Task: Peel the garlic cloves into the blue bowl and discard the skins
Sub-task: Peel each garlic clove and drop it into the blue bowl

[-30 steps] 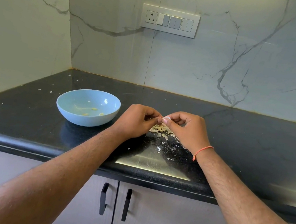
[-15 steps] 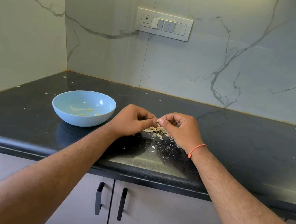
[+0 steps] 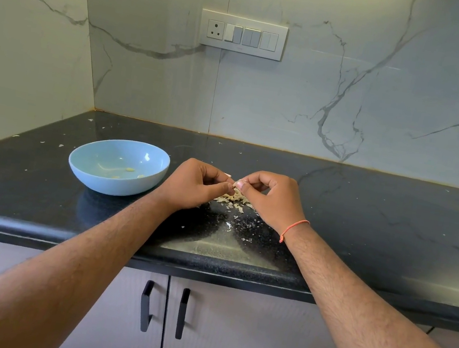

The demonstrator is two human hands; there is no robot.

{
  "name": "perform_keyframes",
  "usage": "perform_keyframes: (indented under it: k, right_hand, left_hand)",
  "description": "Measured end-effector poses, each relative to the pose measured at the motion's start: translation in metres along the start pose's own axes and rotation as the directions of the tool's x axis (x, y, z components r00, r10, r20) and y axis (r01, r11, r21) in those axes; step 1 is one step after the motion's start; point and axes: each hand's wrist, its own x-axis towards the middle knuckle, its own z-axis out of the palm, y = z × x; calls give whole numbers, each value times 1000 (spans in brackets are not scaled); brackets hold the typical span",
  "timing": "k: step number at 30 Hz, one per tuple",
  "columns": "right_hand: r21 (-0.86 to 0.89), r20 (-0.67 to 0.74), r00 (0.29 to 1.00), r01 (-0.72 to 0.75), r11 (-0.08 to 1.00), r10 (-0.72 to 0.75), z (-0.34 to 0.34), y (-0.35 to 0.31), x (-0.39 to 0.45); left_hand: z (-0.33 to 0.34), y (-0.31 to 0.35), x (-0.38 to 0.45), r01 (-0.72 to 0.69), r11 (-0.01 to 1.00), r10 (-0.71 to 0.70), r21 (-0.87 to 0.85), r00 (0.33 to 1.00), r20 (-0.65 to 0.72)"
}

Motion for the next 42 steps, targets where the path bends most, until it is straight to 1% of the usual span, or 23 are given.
perform_keyframes:
  k: [5,14,20,28,42]
  right_hand:
    - [-23,31,999,22,1000,-21,0,-1,0]
    - [74,101,994,-58,996,51,-1,5,4]
    - [117,88,994,-71,991,61,-1,6,4]
    - [104,55,997,-59,993,54,0,8,4]
    - [150,115,992,-75,986,58,-1,9,5]
  left_hand:
    - [1,3,-1,15,1000,-15,16,1000,-9]
    - [-1,3,-1,31,1000,-31,1,1000,-5]
    - [-1,6,-1,33,999,-33,-1,999,-23]
    - [0,2,0,45,999,-45,4,998,-39]
    - [-1,-1,0,58,998,-58,20,998,-21]
